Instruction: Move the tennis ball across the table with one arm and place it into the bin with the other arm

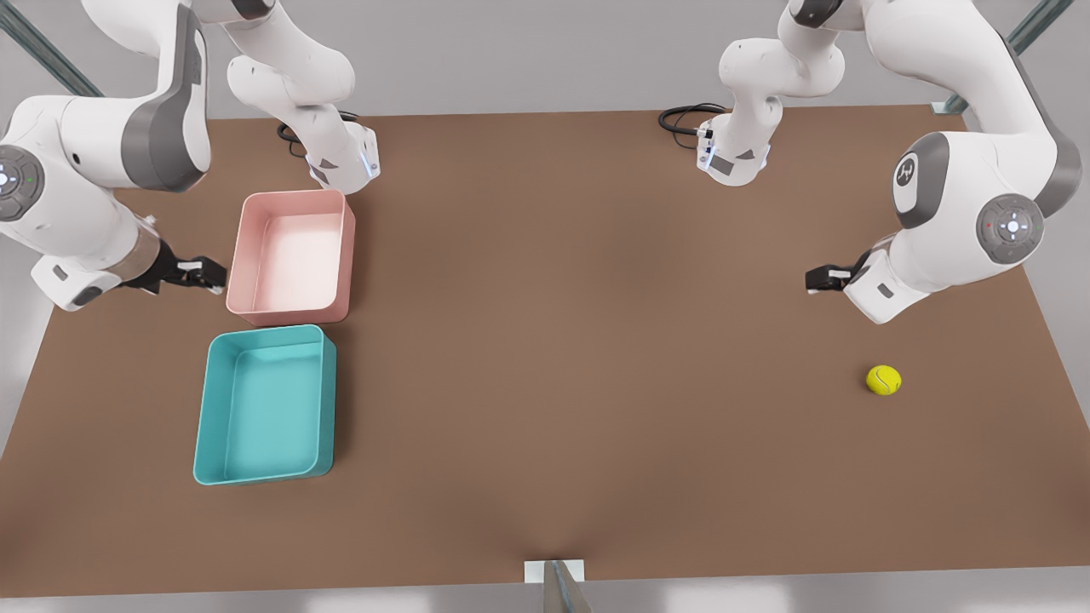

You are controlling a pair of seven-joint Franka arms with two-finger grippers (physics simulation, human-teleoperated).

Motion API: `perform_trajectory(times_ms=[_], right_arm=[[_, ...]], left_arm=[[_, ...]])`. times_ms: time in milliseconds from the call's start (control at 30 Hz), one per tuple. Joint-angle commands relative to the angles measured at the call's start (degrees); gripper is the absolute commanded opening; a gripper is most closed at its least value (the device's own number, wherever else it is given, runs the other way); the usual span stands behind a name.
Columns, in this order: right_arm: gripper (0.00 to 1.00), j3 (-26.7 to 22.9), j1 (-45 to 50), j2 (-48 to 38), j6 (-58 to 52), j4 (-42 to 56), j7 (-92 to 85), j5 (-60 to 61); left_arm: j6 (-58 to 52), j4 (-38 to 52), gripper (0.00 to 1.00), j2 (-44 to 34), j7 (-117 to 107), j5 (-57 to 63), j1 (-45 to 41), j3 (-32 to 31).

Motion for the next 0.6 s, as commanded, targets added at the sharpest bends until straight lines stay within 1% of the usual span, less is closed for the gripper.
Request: perform_trajectory(times_ms=[0, 67, 100, 133, 167, 200, 300, 367, 433, 467, 567], right_arm=[[1.00, -0.02, -0.01, -0.10, 1.65, -0.23, 1.99, -0.08], [1.00, -0.11, -0.10, 0.16, 1.65, -0.05, 2.25, 0.62], [1.00, -0.55, -0.10, 0.25, 1.56, 0.04, 2.16, 1.23], [1.00, -0.55, -0.54, 0.34, 1.48, -0.31, 2.52, 2.72], [1.00, -0.81, -0.71, 0.60, 1.56, -0.31, 1.73, 4.22], [1.00, -0.99, -0.63, 2.18, 1.39, -0.14, 2.16, 4.22], [1.00, -0.55, -0.10, 3.24, 1.04, -0.75, 2.43, 4.22], [1.00, -0.64, -0.63, 3.24, -0.11, -0.84, 1.37, 4.14], [1.00, -0.38, 0.08, 2.80, -0.98, -1.02, 1.37, 4.22], [1.00, -0.29, 1.04, 2.62, -1.43, -1.10, 1.29, 4.22], [1.00, -0.20, 1.22, 2.71, -1.43, -1.46, 1.46, 4.31]], left_arm=[[1.33, -0.01, 1.00, -0.08, -0.70, 0.01, 0.00, 0.00], [1.24, -0.44, 1.00, -0.08, -0.70, -0.43, 0.09, 0.62], [3.88, -2.12, 0.59, 0.27, -0.53, -0.43, 0.09, 1.06], [7.29, -3.70, 0.30, 1.41, 2.80, -0.17, 0.44, 1.15], [14.33, -6.42, 0.21, 1.85, 8.78, -0.61, 1.23, 2.02], [19.08, -6.69, 0.21, 4.92, 19.22, -2.37, 3.07, 3.34], [31.47, -6.69, 0.21, 15.03, 71.44, -1.75, 9.58, 3.52], [36.66, -6.69, 0.21, 20.22, 105.45, -2.10, 15.29, 3.52], [36.93, -5.37, 0.21, 23.64, 121.01, -2.02, 20.21, 3.52], [37.19, -1.51, 0.21, 27.16, 126.47, -2.02, 22.23, 3.52], [38.86, 3.33, 0.21, 31.56, 130.34, -1.58, 25.75, 3.61]])
